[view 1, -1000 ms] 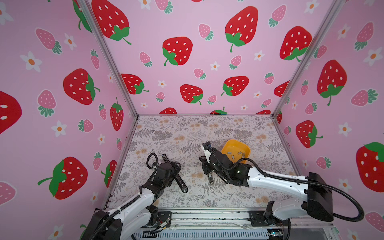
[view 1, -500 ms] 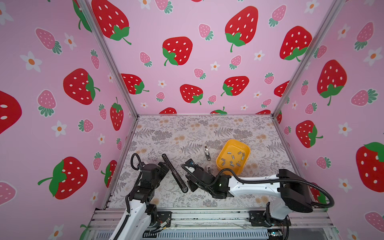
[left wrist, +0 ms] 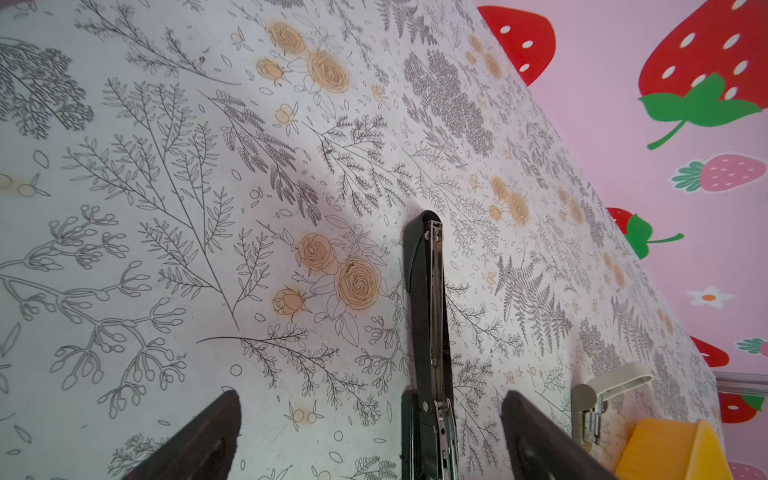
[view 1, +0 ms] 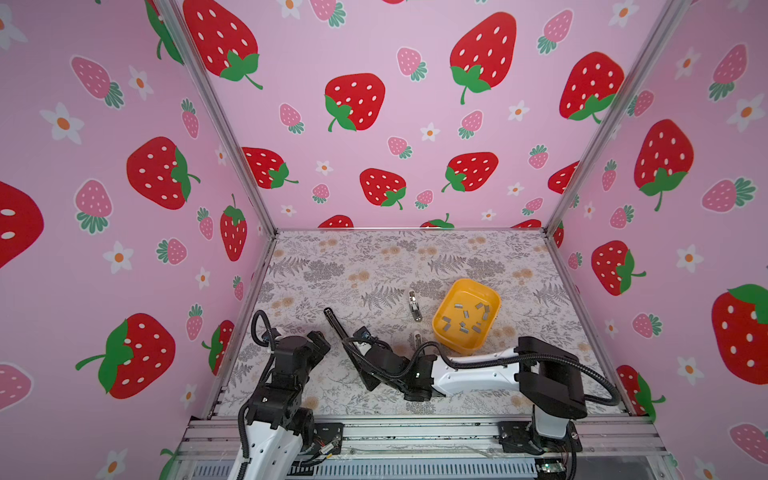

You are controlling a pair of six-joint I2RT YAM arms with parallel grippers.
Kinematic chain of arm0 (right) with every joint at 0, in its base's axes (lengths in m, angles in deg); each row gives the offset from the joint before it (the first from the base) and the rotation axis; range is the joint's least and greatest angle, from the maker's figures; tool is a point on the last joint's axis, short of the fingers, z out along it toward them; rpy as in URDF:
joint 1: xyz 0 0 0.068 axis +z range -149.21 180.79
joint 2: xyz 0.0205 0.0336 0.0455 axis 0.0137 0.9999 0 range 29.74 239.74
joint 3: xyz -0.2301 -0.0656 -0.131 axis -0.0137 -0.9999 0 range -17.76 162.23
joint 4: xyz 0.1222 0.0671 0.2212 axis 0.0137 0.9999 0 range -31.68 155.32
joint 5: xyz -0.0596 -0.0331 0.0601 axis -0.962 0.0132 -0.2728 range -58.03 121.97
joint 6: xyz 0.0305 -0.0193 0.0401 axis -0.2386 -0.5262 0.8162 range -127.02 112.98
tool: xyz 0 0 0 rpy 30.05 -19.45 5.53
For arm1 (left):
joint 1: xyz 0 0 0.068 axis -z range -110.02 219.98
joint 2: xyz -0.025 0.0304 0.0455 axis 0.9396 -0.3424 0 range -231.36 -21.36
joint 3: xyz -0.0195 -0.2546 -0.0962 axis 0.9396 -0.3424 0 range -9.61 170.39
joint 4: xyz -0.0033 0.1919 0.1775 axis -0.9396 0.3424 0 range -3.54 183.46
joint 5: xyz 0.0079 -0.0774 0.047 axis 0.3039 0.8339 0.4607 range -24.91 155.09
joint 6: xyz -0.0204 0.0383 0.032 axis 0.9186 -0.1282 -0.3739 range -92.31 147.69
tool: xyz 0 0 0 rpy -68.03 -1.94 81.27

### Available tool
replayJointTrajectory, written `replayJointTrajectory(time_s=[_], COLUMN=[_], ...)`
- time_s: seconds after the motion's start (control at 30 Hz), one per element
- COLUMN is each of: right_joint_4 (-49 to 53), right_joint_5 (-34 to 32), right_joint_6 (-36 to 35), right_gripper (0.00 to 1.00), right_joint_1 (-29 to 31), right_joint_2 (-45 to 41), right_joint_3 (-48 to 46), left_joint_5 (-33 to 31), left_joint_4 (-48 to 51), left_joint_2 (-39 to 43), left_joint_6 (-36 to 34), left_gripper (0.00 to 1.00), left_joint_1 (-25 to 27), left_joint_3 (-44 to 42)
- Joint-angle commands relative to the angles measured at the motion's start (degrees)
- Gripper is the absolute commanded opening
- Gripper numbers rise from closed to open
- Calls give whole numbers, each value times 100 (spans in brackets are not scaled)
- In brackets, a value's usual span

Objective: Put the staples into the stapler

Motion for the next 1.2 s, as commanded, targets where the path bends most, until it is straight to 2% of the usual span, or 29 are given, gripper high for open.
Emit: replayJointTrajectory(time_s=[0.0, 0.33, 1.17], right_joint_4=[-100, -85, 23], right_joint_5=[-163, -214, -148], right_joint_6=[96, 33, -46], right_gripper=[8, 8, 8], right_joint_1=[29, -23, -199], right_joint_2=[144, 463, 701], right_joint_3=[130, 269, 446], left_joint_5=[-293, -275, -328], left_joint_4=[350, 308, 234], left_joint_2=[127, -92, -12], left_joint_6=[-76, -76, -57], left_gripper=[99, 99, 99], left_joint_1=[-30, -30, -30], left_joint_3=[65, 92, 21])
